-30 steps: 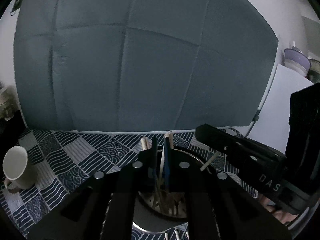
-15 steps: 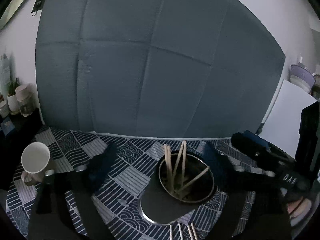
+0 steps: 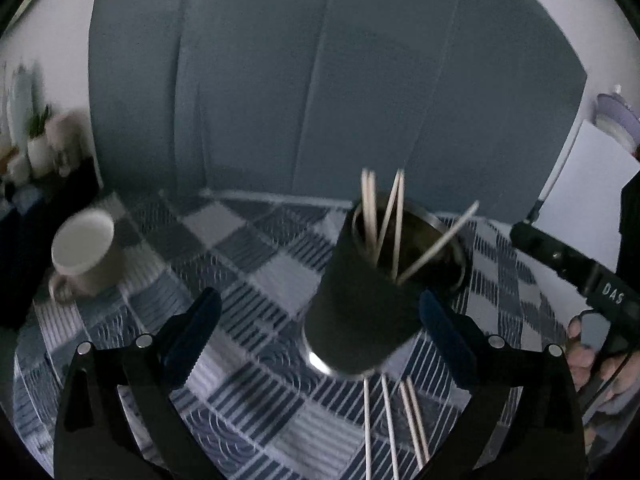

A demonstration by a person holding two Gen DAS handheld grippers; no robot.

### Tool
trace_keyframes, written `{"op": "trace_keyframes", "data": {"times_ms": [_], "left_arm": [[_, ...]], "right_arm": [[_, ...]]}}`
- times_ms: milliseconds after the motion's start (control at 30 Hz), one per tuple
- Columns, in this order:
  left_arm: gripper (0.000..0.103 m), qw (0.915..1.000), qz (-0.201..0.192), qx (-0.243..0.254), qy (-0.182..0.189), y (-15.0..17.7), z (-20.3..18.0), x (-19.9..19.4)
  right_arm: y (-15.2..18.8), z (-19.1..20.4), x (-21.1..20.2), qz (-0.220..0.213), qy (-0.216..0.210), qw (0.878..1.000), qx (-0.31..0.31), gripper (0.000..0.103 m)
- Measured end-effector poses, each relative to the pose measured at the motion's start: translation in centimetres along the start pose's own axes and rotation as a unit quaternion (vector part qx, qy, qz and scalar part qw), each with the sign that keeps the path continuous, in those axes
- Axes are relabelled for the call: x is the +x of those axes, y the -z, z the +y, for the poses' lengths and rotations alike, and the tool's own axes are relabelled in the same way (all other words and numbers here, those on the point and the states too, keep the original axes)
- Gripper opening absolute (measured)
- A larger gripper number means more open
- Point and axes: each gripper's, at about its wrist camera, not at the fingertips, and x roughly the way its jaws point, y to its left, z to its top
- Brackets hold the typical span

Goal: Organize utensils
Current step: 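Lower both tools to the remaining sticks and close on one each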

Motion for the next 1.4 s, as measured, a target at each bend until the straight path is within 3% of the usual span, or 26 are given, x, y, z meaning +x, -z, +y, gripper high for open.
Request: {"op": "trace_keyframes", "data": {"times_ms": [367,567,733,1100,1400], "left_arm": [[0.097,0.9948,0.099,0.022,-0.002,5.9,-0.4,3.0],[0.097,0.9889,0.144,0.037,0.003,9.4,-2.1,4.2],[0.097,0.9838,0.169,0.058,-0.003,11.4,-3.2,5.0],[0.097,0.9715,0.205,0.115,-0.031,13.3,-3.8,5.8],[0.099,0.9684,0.2,0.142,-0.046,13.5,-4.3,6.5]], "right_arm": [[6.4,-2.0,1.3,0.091,0.035,0.995,0.015,0.086],[10.6,-2.6,3.5,0.179,0.058,0.982,0.026,0.086],[13.2,-2.0,4.8,0.225,0.066,0.972,-0.003,0.086],[15.1,-1.4,6.3,0.266,0.085,0.96,-0.022,0.087],[15.1,-0.3,7.4,0.283,0.11,0.952,-0.041,0.09]]}}
